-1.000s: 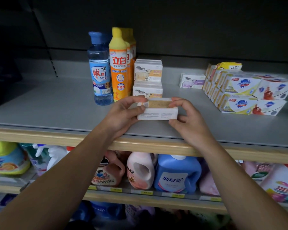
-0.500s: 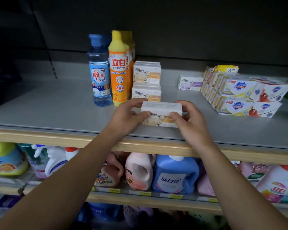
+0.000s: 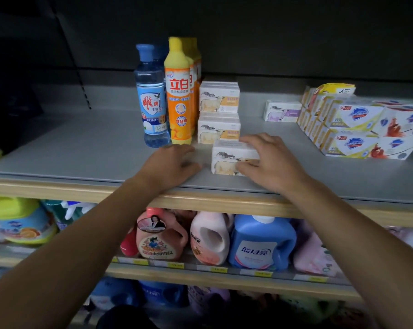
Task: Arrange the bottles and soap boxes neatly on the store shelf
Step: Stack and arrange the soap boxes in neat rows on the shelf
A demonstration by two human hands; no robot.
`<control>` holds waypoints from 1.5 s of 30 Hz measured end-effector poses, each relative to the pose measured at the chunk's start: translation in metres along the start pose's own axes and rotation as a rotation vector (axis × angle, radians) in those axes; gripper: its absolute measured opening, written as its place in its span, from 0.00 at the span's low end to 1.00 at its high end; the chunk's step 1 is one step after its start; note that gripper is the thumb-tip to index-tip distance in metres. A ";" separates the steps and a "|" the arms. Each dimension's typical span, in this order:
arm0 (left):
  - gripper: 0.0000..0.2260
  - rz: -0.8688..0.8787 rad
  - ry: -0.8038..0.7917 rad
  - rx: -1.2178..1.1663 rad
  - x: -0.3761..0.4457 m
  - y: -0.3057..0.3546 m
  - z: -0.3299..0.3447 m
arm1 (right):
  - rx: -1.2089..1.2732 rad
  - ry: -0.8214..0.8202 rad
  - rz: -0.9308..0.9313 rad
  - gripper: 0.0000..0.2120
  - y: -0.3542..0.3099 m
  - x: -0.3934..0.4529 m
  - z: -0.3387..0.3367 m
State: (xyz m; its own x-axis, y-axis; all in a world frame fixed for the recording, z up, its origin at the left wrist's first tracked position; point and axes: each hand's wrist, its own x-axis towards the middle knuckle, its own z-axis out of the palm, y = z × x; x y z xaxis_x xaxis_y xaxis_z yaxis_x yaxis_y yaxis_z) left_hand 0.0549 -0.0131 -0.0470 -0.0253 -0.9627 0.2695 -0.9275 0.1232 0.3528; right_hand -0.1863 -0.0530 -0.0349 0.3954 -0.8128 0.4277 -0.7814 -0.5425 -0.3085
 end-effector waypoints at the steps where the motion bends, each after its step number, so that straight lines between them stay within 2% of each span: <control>1: 0.23 0.026 -0.027 0.044 -0.002 -0.004 0.001 | -0.076 -0.053 -0.023 0.30 -0.002 0.005 0.000; 3: 0.24 0.077 -0.053 0.095 -0.003 -0.008 0.006 | -0.168 -0.102 -0.058 0.31 -0.006 0.014 0.000; 6: 0.27 0.045 -0.073 0.156 0.001 -0.010 0.012 | -0.153 -0.096 -0.075 0.30 -0.009 0.026 -0.003; 13: 0.31 0.010 -0.113 0.164 0.007 -0.014 0.014 | -0.060 0.125 -0.093 0.28 -0.011 0.103 -0.014; 18: 0.35 -0.011 -0.110 0.157 0.009 -0.015 0.016 | -0.082 0.185 -0.075 0.26 -0.011 0.163 -0.006; 22: 0.33 -0.012 -0.090 0.151 0.009 -0.016 0.018 | -0.207 0.101 -0.078 0.28 -0.003 0.186 0.016; 25: 0.34 -0.008 -0.097 0.147 0.009 -0.017 0.018 | -0.199 0.050 -0.093 0.29 0.002 0.189 0.029; 32: 0.31 -0.014 -0.125 0.164 0.009 -0.016 0.017 | -0.170 0.019 -0.092 0.29 0.006 0.188 0.026; 45: 0.33 -0.027 -0.144 0.162 0.009 -0.013 0.014 | -0.114 0.006 -0.092 0.28 0.009 0.186 0.026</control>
State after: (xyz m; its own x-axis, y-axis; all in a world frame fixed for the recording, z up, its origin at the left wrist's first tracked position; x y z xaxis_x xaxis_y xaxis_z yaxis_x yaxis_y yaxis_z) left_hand 0.0615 -0.0268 -0.0620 -0.0422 -0.9910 0.1271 -0.9760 0.0680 0.2066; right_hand -0.1073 -0.2144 0.0201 0.4653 -0.7594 0.4548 -0.7921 -0.5865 -0.1691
